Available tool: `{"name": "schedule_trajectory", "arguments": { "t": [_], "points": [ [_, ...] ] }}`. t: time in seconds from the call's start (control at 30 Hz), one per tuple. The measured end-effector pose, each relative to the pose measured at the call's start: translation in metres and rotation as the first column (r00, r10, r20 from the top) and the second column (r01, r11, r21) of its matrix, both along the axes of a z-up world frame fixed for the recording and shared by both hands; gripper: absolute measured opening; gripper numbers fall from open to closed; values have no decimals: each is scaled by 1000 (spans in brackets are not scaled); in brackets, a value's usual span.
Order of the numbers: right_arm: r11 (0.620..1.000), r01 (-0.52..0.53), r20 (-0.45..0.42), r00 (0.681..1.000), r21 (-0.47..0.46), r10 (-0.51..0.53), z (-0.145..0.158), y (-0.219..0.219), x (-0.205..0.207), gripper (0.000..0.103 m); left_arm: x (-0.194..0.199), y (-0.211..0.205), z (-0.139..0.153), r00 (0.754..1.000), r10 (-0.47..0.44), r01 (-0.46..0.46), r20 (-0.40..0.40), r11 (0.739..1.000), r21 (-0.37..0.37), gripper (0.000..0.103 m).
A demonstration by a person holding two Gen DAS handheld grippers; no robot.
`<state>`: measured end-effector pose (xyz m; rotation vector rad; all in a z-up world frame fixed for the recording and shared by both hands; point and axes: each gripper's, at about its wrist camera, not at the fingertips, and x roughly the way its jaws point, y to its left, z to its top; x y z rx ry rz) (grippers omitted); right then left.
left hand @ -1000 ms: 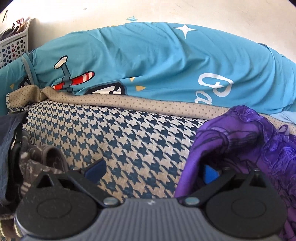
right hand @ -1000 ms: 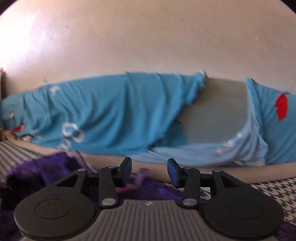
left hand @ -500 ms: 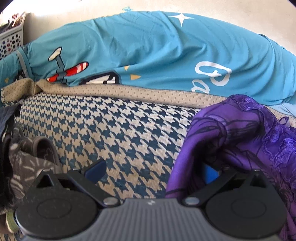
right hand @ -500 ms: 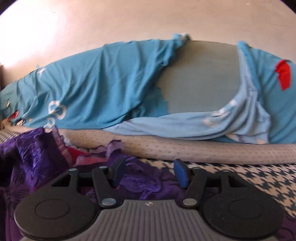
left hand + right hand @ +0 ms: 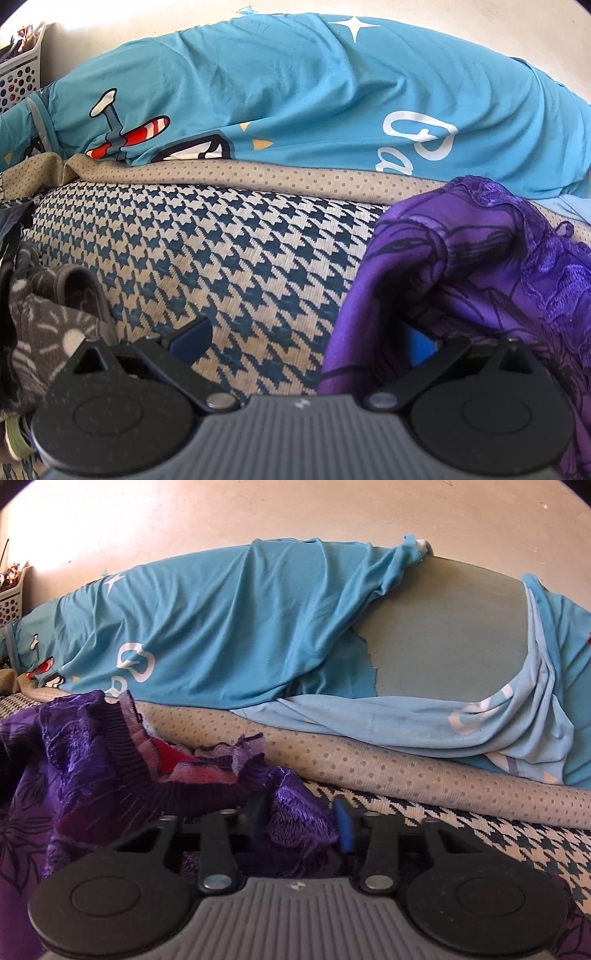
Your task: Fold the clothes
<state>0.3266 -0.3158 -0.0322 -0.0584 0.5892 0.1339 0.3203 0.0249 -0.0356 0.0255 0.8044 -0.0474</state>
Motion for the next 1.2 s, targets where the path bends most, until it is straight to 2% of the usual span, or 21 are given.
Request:
{"name": "schedule_trajectory", "arguments": {
  "t": [0.07, 0.27, 0.4, 0.57, 0.67, 0.8, 0.87, 0.9, 0.97, 1.1, 1.2],
  "points": [
    [1000, -10, 5, 1000, 9, 10, 0, 1, 0, 20, 0, -1, 0, 1000, 0, 0, 4, 1000, 0, 103],
    [1000, 10, 34, 999, 20, -11, 2, 0, -5, 12, -4, -8, 4, 999, -25, 24, 48, 999, 23, 103],
    [987, 157, 117, 980, 24, -159, 12, -12, -9, 12, -8, -13, 9, 995, -51, 48, 80, 998, 29, 103],
    [932, 362, 195, 913, 24, -359, 22, -32, -11, 12, -10, -21, 9, 992, -101, 98, 78, 994, 37, 103],
    [905, 425, 153, 895, -6, -419, 11, -31, -4, 11, -12, -26, 8, 991, -105, 99, 84, 992, 80, 103],
    [897, 441, 84, 896, -47, -436, 2, -27, 8, 12, -11, -24, 12, 991, -111, 107, 77, 993, 48, 103],
    [893, 449, 75, 892, -36, -446, 4, -27, 9, 15, -11, -20, 14, 991, -115, 115, 63, 993, 10, 103],
    [891, 454, 66, 889, -15, -452, 6, -29, 8, 20, -11, -18, 16, 992, -115, 116, 57, 993, -7, 103],
    [879, 476, 46, 878, 11, -476, 9, -33, 4, 38, -11, -16, 19, 991, -125, 126, 48, 992, -29, 103],
    [865, 500, 34, 865, 43, -501, 26, -33, -6, 40, -19, -18, 25, 987, -152, 154, 57, 988, -21, 103],
    [863, 503, 53, 861, 52, -505, 42, -23, -21, 41, -24, -15, 32, 986, -153, 156, 71, 987, -43, 103]
  ]
}}
